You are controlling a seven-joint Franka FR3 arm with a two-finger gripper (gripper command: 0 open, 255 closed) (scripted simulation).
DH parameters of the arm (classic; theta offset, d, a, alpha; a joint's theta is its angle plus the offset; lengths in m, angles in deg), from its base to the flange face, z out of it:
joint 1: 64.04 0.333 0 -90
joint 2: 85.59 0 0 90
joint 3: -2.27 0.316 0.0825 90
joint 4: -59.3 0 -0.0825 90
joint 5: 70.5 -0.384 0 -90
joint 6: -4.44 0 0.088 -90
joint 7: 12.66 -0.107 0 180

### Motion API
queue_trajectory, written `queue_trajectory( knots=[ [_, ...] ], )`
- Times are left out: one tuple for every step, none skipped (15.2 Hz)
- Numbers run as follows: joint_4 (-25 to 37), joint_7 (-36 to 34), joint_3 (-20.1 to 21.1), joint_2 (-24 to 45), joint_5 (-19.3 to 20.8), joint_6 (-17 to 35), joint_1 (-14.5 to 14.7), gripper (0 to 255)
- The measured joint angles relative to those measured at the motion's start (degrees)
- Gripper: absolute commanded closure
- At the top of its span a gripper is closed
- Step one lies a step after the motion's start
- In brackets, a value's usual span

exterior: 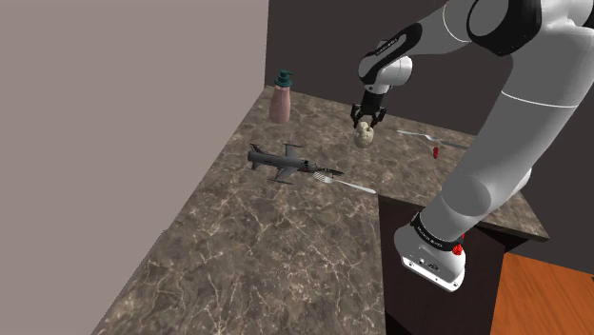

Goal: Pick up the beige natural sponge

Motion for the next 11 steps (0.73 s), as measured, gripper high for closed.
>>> queue_trajectory(
  knots=[
    [0.01, -0.01, -0.01, 0.01, 0.01, -0.03, 0.0, 255],
    [0.03, -0.02, -0.01, 0.02, 0.01, -0.06, 0.0, 255],
    [-0.13, -0.08, -0.02, -0.12, 0.07, -0.03, 0.03, 255],
    [-0.26, -0.19, -0.07, -0.47, 0.25, -0.35, 0.09, 255],
    [-0.33, -0.37, -0.13, -0.96, 0.48, -0.8, 0.17, 255],
    [-0.18, -0.6, -0.21, -1.53, 0.77, -1.51, 0.26, 255],
    [-0.1, -0.86, -0.26, -2.12, 1.05, -2.16, 0.37, 255],
    [0.1, -1.01, -0.34, -2.58, 1.29, -2.8, 0.41, 255],
    [0.16, -1.27, -0.41, -3.26, 1.6, -3.5, 0.5, 255],
    [0.33, -1.45, -0.47, -3.81, 1.87, -4.17, 0.55, 255],
    [0.62, -1.73, -0.48, -4.3, 2.1, -4.92, 0.66, 255]
  ],
)
